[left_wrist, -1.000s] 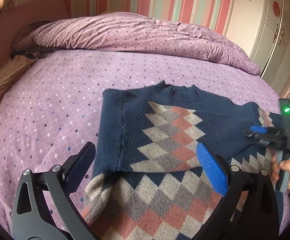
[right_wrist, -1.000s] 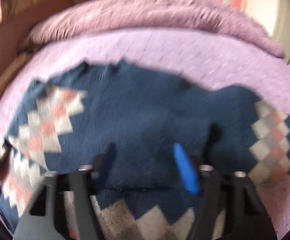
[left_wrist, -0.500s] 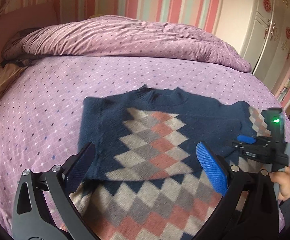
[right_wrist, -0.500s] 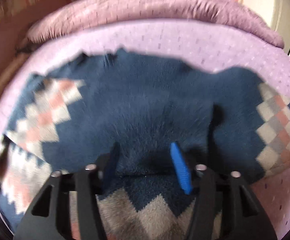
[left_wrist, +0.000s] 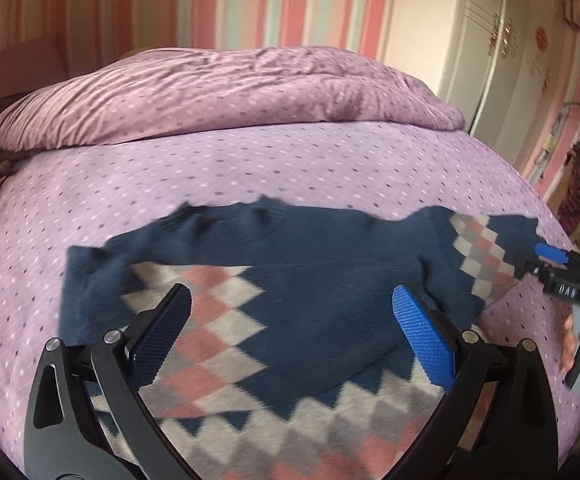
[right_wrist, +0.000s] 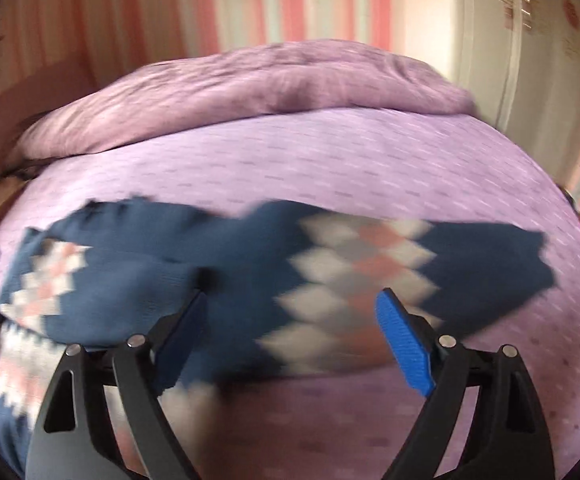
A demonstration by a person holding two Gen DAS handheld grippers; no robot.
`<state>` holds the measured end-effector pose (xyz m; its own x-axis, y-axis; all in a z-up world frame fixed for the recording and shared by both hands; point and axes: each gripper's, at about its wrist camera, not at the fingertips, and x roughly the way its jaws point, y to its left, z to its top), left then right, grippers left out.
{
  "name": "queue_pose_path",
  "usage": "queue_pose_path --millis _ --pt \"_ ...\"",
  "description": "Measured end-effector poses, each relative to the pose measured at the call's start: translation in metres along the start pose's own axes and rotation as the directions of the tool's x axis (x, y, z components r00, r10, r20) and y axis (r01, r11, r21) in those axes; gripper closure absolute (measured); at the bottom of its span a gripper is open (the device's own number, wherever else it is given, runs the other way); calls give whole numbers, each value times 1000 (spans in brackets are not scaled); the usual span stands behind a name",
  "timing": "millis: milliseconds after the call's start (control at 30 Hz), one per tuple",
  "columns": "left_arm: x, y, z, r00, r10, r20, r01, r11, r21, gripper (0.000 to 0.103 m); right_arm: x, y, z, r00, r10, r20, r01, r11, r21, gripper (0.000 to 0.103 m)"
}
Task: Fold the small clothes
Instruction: 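Close the right tool on the other sleeve cuff and lift it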
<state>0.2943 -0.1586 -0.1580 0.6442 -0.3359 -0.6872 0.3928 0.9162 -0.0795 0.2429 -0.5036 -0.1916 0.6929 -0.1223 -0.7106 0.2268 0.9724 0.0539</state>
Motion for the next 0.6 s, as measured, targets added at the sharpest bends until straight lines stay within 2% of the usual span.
queue_pose_path --millis 133,233,333,367,467,600 --pt "2 -20 1 1000 8 10 -8 1000 30 3 13 -85 -10 997 -65 -29 68 990 123 17" --pt "0 -18 1 1000 1 22 -1 1000 12 3 24 -144 -16 995 -90 -45 98 965 244 17" --pt "5 -15 3 1000 8 17 -8 1000 3 3 34 -198 -19 993 -111 -32 115 922 369 17" --pt "7 -14 4 1000 15 13 -15 1000 4 3 36 -207 -19 993 -114 -29 117 914 388 17" --pt "14 -16 7 1000 28 8 -28 1000 9 3 54 -234 -18 994 -92 -56 107 901 420 35" --pt "25 -24 11 1000 30 6 -30 999 21 3 73 -248 -18 988 -106 -110 143 897 418 37"
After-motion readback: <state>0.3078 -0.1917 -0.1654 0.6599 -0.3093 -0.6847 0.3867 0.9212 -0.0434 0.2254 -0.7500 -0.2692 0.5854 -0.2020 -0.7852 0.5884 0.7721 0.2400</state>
